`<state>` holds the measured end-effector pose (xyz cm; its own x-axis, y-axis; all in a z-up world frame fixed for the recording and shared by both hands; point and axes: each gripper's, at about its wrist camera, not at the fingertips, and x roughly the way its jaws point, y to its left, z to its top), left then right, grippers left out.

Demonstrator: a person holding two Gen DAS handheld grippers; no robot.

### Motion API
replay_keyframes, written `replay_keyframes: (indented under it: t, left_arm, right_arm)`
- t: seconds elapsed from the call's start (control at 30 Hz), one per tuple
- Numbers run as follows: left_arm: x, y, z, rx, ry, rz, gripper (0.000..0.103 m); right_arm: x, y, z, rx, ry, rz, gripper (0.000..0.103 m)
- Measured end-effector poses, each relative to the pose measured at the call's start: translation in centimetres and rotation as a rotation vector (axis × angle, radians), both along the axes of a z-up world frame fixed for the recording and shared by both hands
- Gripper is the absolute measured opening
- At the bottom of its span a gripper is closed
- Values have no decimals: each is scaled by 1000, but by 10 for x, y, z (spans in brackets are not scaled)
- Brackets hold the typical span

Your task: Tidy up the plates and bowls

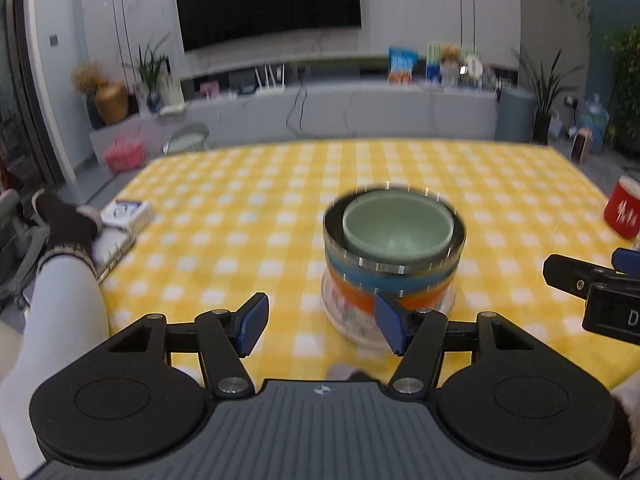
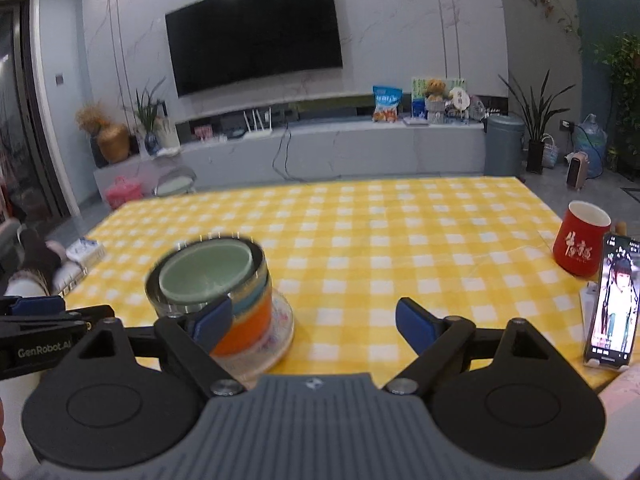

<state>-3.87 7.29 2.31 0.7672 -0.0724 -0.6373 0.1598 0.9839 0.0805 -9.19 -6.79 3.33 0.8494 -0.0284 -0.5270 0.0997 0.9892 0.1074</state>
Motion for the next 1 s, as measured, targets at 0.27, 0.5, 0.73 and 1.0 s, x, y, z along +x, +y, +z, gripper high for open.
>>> replay_keyframes:
  t: [0.27, 0.5, 0.73, 1.0]
  left_arm:
    - [4, -5, -16, 25, 64, -9, 75]
    - [3, -7, -22, 39, 76, -15, 75]
    - [3, -7, -20, 35, 76, -17, 75]
    - [2, -11, -18, 41, 72, -21, 75]
  right_arm:
    - [7, 9, -24, -18, 100, 15, 88]
    - [7, 7, -30, -1, 134, 3, 89]
    - [6, 8, -28, -6, 131, 6, 89]
    - [4, 9, -28, -13, 126, 7, 89]
